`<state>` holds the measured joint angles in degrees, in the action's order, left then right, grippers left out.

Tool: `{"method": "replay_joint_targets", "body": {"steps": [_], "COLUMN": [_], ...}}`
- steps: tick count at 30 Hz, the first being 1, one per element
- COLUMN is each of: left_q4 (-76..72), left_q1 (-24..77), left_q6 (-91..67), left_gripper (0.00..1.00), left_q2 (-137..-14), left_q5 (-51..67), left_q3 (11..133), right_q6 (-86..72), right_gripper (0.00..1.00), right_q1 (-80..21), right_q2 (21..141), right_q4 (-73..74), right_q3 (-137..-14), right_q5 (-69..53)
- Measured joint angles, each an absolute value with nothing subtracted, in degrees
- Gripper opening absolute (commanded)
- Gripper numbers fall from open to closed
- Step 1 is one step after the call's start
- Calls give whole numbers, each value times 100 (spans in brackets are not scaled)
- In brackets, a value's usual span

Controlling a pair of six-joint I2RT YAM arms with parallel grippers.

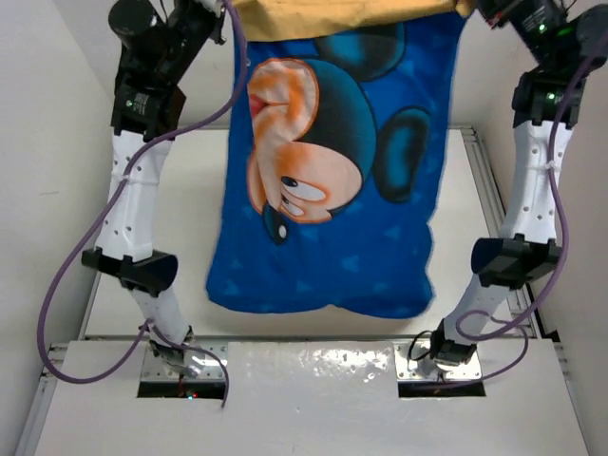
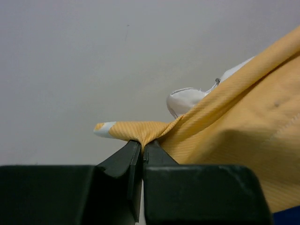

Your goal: Put the pillow into the pillowcase

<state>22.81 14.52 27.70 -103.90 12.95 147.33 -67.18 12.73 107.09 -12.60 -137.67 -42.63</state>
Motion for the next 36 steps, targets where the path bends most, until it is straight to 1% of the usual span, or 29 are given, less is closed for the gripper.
{"method": "replay_joint_targets", "body": {"steps": [2, 3, 6, 8, 9, 10, 12, 14, 16, 19, 21, 23, 27, 31, 36], "left_q4": [1323, 1267, 1688, 1470, 1278, 1144, 891, 696, 687, 635, 757, 1229, 1970, 2665, 2827], "left_q1": [1426, 1398, 1280, 1275, 1210, 1127, 1020, 1011, 1011, 1013, 1028, 1037, 1015, 974, 1013], "left_q6": [2672, 2687, 2668, 2803, 2904, 2989, 3190, 3332, 3385, 3264, 3173, 3068, 3013, 3006, 3020], "left_gripper": [0, 0, 0, 0, 0, 0, 0, 0, 0, 0, 0, 0, 0, 0, 0], "left_q2": [-10005, -9918, -9992, -9922, -9791, -9627, -8976, -8418, -7824, -7478, -7487, -7662, -8359, -8943, -8844], "left_q5": [1288, 1160, 1352, 1365, 1221, 1098, 766, 578, 543, 875, 1122, 1236, 1070, 899, 888], "left_q3": [13631, 13524, 14610, 15281, 15502, 15609, 15329, 14702, 14234, 13775, 13535, 13251, 12967, 12846, 12960], "right_q6": [-6799, -6674, -6121, -5955, -5916, -5929, -6163, -6578, -6987, -7220, -7175, -7041, -6667, -6324, -6058], "right_gripper": [0, 0, 0, 0, 0, 0, 0, 0, 0, 0, 0, 0, 0, 0, 0], "right_q1": [1457, 1640, 2401, 2550, 2547, 2547, 2554, 2580, 2571, 2394, 2244, 2071, 1640, 1339, 1299], "right_q2": [10226, 9909, 8628, 7797, 7452, 7137, 6858, 6816, 6928, 7201, 7376, 7544, 7889, 8121, 8095], "right_q4": [-1402, -1374, -1398, -1664, -2025, -2255, -2987, -3839, -4390, -4617, -4460, -4158, -3148, -2497, -2403], "right_q3": [-12700, -12313, -11404, -11273, -11301, -11452, -11806, -12005, -11911, -11316, -10892, -10586, -10186, -10210, -10759], "right_q5": [-4189, -4012, -3721, -3612, -3590, -3614, -3632, -3531, -3485, -3538, -3566, -3640, -3986, -4001, -3852]}}
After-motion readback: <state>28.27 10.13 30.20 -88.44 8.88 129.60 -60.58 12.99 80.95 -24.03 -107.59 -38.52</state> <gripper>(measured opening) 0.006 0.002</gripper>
